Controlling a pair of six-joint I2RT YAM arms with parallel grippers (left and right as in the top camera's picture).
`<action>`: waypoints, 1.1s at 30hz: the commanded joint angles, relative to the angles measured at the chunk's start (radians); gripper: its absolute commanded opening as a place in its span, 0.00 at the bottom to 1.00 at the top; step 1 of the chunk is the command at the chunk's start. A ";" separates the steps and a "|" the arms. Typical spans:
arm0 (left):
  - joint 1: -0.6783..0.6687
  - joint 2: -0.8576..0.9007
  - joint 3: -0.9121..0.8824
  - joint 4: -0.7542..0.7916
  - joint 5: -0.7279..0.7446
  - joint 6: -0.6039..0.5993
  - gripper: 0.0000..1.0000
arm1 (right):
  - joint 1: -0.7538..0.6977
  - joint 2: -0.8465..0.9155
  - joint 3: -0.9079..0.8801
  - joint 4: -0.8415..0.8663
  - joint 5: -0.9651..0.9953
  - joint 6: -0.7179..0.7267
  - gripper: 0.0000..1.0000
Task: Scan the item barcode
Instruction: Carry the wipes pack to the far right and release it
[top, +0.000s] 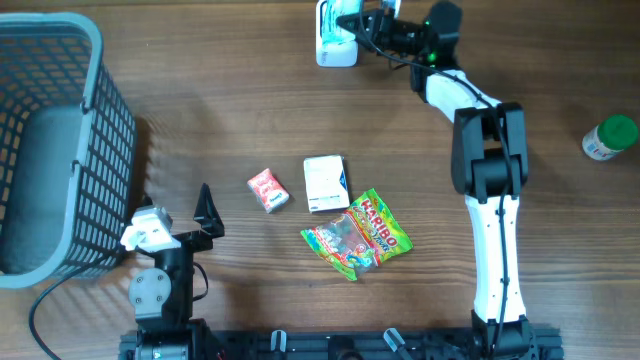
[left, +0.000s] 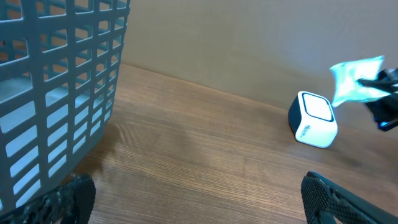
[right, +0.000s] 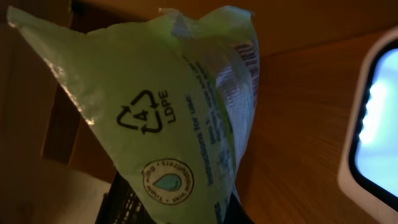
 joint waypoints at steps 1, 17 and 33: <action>-0.003 -0.005 -0.003 -0.003 0.012 -0.008 1.00 | -0.067 -0.043 0.013 0.128 -0.093 0.140 0.05; -0.003 -0.005 -0.003 -0.003 0.012 -0.008 1.00 | -0.124 -0.702 0.013 -0.608 0.120 -0.399 0.05; -0.003 -0.004 -0.003 -0.003 0.012 -0.009 1.00 | -0.352 -0.747 0.012 -1.883 1.867 -0.920 0.05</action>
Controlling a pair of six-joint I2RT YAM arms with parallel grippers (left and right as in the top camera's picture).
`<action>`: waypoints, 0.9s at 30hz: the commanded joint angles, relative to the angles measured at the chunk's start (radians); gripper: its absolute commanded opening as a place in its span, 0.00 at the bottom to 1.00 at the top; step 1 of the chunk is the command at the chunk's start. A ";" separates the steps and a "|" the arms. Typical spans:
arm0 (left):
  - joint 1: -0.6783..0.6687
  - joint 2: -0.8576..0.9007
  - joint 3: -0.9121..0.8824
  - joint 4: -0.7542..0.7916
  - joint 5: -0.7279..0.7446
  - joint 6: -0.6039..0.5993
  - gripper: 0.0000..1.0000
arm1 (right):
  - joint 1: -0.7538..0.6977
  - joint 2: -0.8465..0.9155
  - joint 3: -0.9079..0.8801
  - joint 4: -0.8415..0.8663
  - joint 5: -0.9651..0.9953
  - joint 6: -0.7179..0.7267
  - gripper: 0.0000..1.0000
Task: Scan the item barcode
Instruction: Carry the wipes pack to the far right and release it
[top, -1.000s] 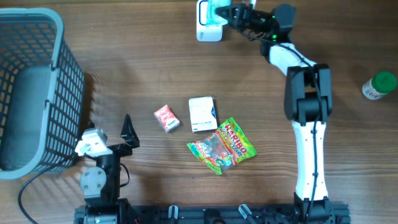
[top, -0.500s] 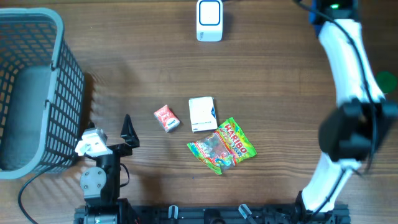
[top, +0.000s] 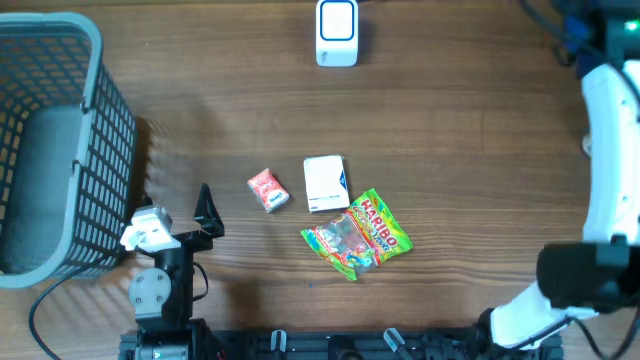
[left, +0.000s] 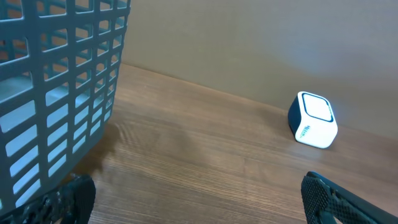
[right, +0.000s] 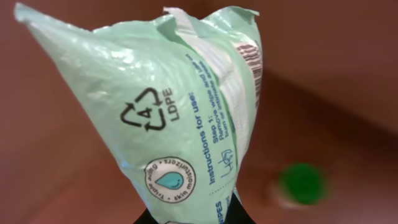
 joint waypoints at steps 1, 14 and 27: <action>-0.003 -0.004 -0.003 -0.003 0.012 -0.006 1.00 | -0.107 0.124 -0.002 -0.022 -0.011 -0.048 0.05; -0.003 -0.003 -0.003 -0.003 0.012 -0.006 1.00 | -0.429 0.230 -0.001 -0.165 -0.357 0.090 0.04; -0.003 -0.003 -0.003 -0.003 0.012 -0.005 1.00 | -0.607 0.208 -0.299 -0.054 -0.273 0.069 0.08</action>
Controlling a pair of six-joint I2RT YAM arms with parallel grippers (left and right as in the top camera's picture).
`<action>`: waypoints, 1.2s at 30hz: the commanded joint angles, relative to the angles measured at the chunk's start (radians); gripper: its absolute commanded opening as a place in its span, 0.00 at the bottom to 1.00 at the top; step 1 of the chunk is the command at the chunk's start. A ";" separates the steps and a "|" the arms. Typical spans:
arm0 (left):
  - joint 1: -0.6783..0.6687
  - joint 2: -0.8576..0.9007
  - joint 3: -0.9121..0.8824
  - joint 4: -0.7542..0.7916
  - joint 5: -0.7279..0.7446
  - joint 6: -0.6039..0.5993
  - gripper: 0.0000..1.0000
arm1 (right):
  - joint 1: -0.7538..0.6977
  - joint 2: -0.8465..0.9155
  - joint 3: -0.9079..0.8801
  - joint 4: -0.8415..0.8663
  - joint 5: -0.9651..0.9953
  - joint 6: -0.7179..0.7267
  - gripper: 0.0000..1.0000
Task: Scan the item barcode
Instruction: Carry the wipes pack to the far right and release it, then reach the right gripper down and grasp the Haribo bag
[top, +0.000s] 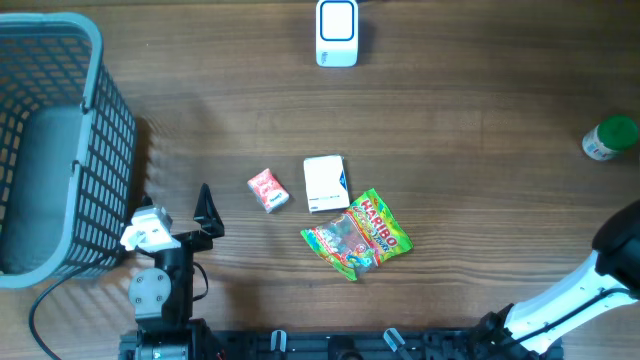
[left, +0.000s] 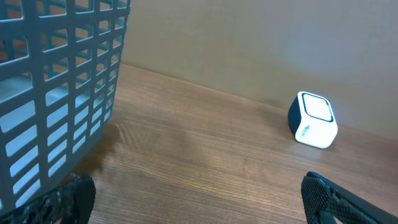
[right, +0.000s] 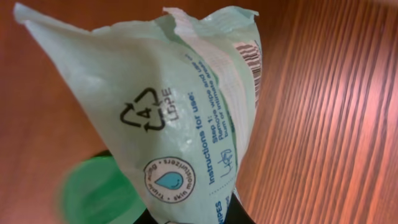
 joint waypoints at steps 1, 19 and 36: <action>-0.003 -0.003 -0.003 -0.003 0.012 -0.005 1.00 | -0.069 -0.008 -0.150 0.085 0.018 -0.002 0.09; -0.003 -0.002 -0.003 -0.003 0.012 -0.005 1.00 | 0.136 -0.472 -0.050 -0.195 -0.575 -0.026 0.89; -0.003 -0.002 -0.003 -0.003 0.012 -0.005 1.00 | 1.200 -0.194 -0.172 -0.346 -0.544 0.305 1.00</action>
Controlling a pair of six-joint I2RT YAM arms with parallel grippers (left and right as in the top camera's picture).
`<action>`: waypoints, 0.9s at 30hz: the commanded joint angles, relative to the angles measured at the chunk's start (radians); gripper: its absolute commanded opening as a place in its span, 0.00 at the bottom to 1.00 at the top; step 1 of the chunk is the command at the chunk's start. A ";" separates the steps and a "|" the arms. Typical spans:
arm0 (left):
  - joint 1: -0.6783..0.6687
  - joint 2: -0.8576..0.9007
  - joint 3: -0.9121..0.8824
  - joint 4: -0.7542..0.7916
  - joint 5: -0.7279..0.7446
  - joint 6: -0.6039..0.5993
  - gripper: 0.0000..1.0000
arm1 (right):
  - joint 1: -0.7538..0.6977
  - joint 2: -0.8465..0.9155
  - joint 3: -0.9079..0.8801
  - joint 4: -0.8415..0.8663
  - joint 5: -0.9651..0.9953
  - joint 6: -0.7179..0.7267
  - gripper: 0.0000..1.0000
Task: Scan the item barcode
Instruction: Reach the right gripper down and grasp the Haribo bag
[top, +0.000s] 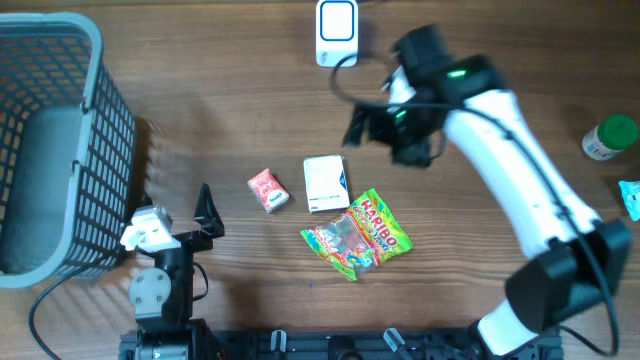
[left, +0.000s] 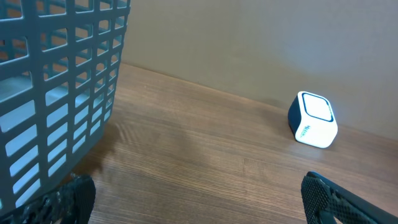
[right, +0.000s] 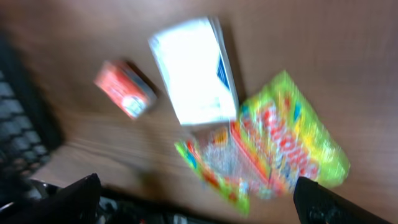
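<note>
The white scanner (top: 337, 32) stands at the table's far edge, also seen as the scanner (left: 312, 119) in the left wrist view. Mid-table lie a small red box (top: 268, 190), a white box (top: 326, 183) and a Haribo bag (top: 357, 235). My right gripper (top: 385, 130) hovers just beyond them, open and empty (right: 196, 205); its blurred view shows the white box (right: 196, 71), red box (right: 124, 96) and candy bag (right: 273, 149) below. A pale green packet (top: 631, 197) lies at the right edge. My left gripper (left: 199, 205) is open, parked at the front left (top: 175, 228).
A grey mesh basket (top: 50, 140) fills the left side, close beside my left arm, and shows as the basket (left: 56, 93) in the left wrist view. A green-capped bottle (top: 610, 137) stands at the right, just beyond the packet.
My right gripper, which held the pale green packet by the green bottle, has let it go; the packet lies at the right edge. The gripper is now open above the mid-table items.
My right gripper held the green packet at the scanner. Then it was at the far right with the packet, then beside the green bottle. Now the packet rests at the right edge and the empty gripper is over the middle items. The left arm never moved.
</note>
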 joint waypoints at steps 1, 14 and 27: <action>-0.003 -0.003 -0.003 -0.003 0.011 -0.006 1.00 | 0.118 0.084 -0.030 -0.076 0.115 0.350 1.00; -0.003 -0.002 -0.003 -0.003 0.011 -0.005 1.00 | 0.271 0.086 -0.513 0.321 0.127 0.877 1.00; -0.003 -0.002 -0.003 -0.003 0.011 -0.005 1.00 | 0.259 0.058 -0.585 0.480 -0.008 0.721 0.04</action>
